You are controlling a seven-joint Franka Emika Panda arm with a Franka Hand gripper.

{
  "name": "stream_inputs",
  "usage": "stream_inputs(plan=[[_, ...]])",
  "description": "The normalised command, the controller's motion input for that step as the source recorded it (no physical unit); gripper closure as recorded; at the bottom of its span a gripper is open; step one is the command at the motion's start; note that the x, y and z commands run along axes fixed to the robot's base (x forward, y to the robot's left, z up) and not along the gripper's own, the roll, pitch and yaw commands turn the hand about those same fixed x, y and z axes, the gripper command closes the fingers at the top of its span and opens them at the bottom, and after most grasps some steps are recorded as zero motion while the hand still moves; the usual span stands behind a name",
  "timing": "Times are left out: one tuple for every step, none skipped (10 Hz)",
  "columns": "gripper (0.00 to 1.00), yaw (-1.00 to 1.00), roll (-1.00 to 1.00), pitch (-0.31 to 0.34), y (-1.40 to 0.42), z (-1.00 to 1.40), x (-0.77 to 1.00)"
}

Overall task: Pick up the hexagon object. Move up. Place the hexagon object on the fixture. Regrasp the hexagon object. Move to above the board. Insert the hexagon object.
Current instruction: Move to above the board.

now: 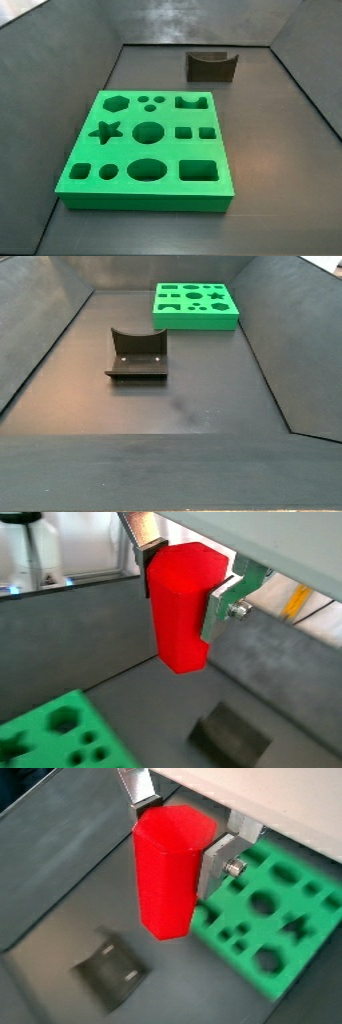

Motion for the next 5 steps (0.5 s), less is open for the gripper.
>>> stream_inputs(plan=[[1.00,-0.11,-1.00,-0.015,-1.00,0.05,-0.39],[1.00,-0.09,-0.90,-0.040,-0.68,0.04,-0.31],[1.00,-0.04,-0.60,-0.058,-0.27,0.01,-0.19],[1.00,-0.03,-0.49,-0.062,-0.17,0.01,-0.15],[1.00,-0.02,-0.30,-0.066,-0.08,0.01,-0.11]])
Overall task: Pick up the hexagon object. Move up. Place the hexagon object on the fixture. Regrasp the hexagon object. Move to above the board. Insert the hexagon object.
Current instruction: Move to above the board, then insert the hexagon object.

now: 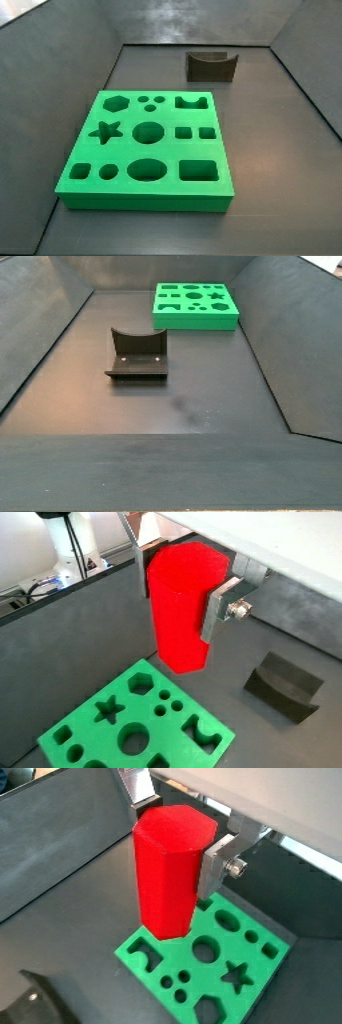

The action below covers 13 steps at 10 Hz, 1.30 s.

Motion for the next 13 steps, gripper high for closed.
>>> stream_inputs(plan=[[1.00,-0.01,-0.21,-0.066,-0.04,0.00,-0.09],[1.00,0.00,-0.01,-0.014,0.00,0.00,0.00],[1.00,-0.15,-0.11,-0.033,0.09,-0.16,0.00],[1.00,-0.30,-0.20,-0.077,0.14,-0.51,0.00],[1.00,-0.37,-0.24,-0.050,0.17,-0.59,0.01],[1.00,-0.47,-0.34,-0.063,0.21,-0.37,0.05],[1.00,-0.49,-0.37,-0.063,0.18,-0.32,0.03],[1.00,-0.48,-0.38,-0.054,0.17,-0.31,0.01],[1.00,-0.45,-0.40,-0.041,0.18,-0.27,0.02],[1.00,-0.42,-0.45,-0.037,0.18,-0.20,0.05],[1.00,-0.40,-0.44,-0.020,0.20,-0.22,0.03],[1.00,-0.44,-0.39,0.000,0.20,-0.32,0.00],[1.00,-0.08,-0.11,0.000,0.11,-0.04,0.00]])
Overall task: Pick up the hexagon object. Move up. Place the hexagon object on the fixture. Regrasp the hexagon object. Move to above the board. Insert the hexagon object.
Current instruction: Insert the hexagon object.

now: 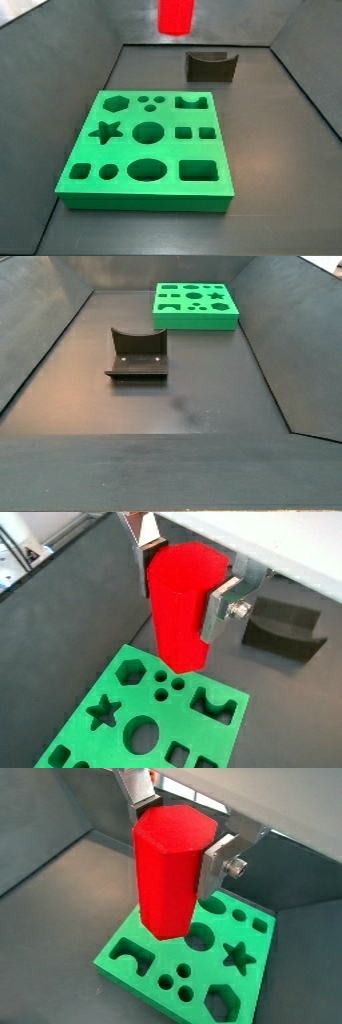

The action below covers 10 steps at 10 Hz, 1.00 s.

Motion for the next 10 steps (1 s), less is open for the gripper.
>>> stream_inputs(plan=[[1.00,0.00,0.00,-0.004,0.01,0.00,0.00],[1.00,0.04,0.00,-0.037,-0.01,-0.19,-0.10],[1.00,0.02,0.00,-0.004,0.00,0.00,0.00],[1.00,0.00,-0.02,-0.087,0.00,-0.25,-0.10],[1.00,0.00,-0.09,-0.174,0.02,-0.43,-0.23],[1.00,0.00,-0.17,-0.206,0.05,-0.45,-0.28],[1.00,0.00,-0.18,-0.194,0.10,-0.46,-0.28],[1.00,0.00,-0.19,-0.174,0.18,-0.48,-0.21],[1.00,0.00,-0.17,-0.180,0.21,-0.44,-0.30],[1.00,0.00,-0.09,-0.156,0.23,-0.43,-0.32]])
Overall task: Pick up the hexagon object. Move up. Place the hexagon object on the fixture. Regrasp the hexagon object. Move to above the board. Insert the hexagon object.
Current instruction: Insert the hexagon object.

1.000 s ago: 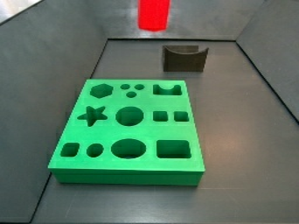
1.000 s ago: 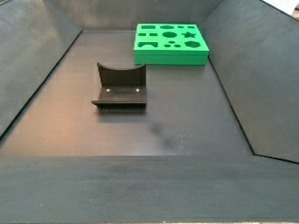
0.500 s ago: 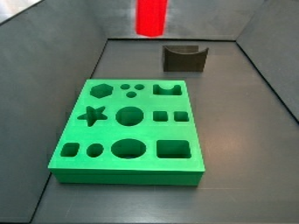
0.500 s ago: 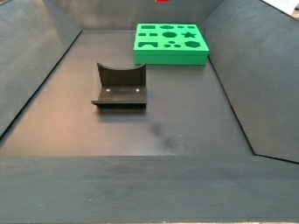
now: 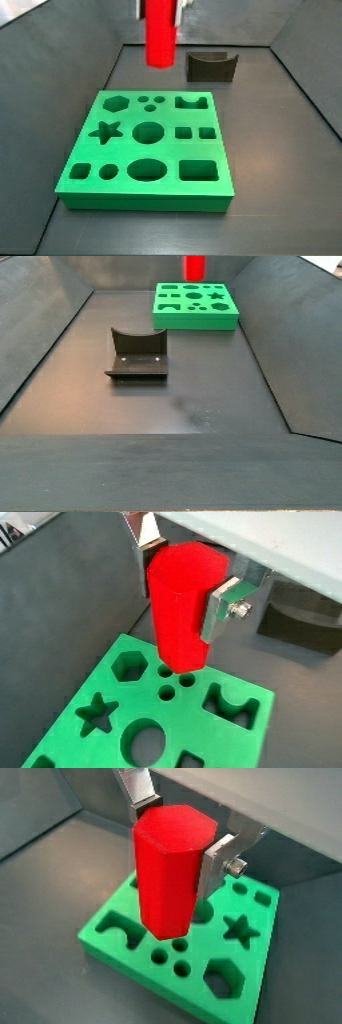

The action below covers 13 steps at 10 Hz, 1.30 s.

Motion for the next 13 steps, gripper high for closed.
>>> stream_inputs(plan=[[1.00,0.00,-0.10,-0.154,0.21,-0.36,-0.33],[1.00,0.00,-0.11,-0.153,0.13,-0.23,-0.36],[1.00,0.00,-0.09,-0.199,0.00,-0.16,-0.39],[1.00,-0.05,-0.11,-0.243,-0.01,-0.16,-0.37],[1.00,-0.06,-0.12,-0.246,0.00,-0.13,-0.41],[1.00,-0.06,-0.15,-0.236,0.00,-0.13,-0.41],[1.00,-0.06,-0.14,-0.200,0.00,-0.14,-0.37],[1.00,-0.10,-0.13,-0.200,0.00,-0.17,-0.38],[1.00,-0.13,-0.15,-0.189,0.00,-0.13,-0.29],[1.00,-0.07,-0.11,-0.166,0.00,-0.12,-0.29],[1.00,-0.06,-0.13,-0.176,0.00,-0.13,-0.34],[1.00,-0.11,-0.19,-0.210,-0.01,-0.11,-0.36],[1.00,-0.15,-0.18,-0.227,-0.05,-0.09,-0.38]])
